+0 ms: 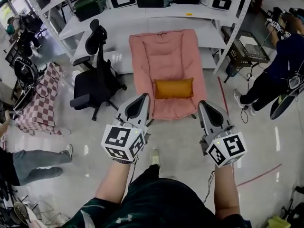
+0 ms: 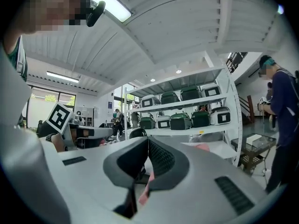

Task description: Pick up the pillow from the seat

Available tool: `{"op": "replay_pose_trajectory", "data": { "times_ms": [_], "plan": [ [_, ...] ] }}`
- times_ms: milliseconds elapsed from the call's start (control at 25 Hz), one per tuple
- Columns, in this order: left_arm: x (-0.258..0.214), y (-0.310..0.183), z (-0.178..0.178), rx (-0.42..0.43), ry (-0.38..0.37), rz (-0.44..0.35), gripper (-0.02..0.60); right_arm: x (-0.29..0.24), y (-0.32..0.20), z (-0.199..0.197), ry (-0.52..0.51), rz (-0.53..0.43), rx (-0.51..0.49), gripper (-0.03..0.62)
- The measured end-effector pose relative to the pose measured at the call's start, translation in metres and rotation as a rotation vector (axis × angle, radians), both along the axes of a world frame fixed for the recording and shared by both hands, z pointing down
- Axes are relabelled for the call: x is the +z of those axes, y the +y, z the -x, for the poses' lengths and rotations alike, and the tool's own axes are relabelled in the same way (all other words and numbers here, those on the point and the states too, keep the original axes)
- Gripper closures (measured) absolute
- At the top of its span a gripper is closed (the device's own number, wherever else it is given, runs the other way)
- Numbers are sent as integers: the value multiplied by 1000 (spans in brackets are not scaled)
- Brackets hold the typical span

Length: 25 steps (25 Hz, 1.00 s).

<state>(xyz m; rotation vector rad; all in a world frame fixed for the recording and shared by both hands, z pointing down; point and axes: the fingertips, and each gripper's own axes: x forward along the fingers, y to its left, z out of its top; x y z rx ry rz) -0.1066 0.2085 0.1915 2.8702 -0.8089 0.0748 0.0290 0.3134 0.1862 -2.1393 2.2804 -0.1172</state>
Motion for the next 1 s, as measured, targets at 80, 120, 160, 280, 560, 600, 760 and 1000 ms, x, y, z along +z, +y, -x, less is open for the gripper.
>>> {"op": "replay_pose_trajectory", "data": {
  "times_ms": [80, 120, 160, 280, 560, 600, 760, 1000],
  "plan": [
    [6, -27, -3, 4, -3, 13, 583, 5, -28, 0, -1, 18, -3, 589],
    [8, -40, -4, 7, -5, 20, 583, 7, -42, 0, 0, 27, -5, 589],
    [11, -53, -5, 11, -5, 25, 583, 10, -55, 1, -1, 36, -9, 589],
    [20, -86, -7, 29, -3, 39, 583, 20, -93, 6, -1, 74, -30, 589],
    [43, -139, -10, 65, -3, 69, 583, 52, -157, 17, 23, 156, -59, 589],
    [46, -145, -10, 66, -3, 73, 583, 55, -163, 17, 26, 167, -62, 589],
    [53, -168, -10, 64, -6, 83, 583, 68, -188, 17, 36, 209, -87, 589],
    [74, -193, -19, 50, -23, 106, 583, 96, -225, 12, 45, 265, -131, 588]
  ]
}}
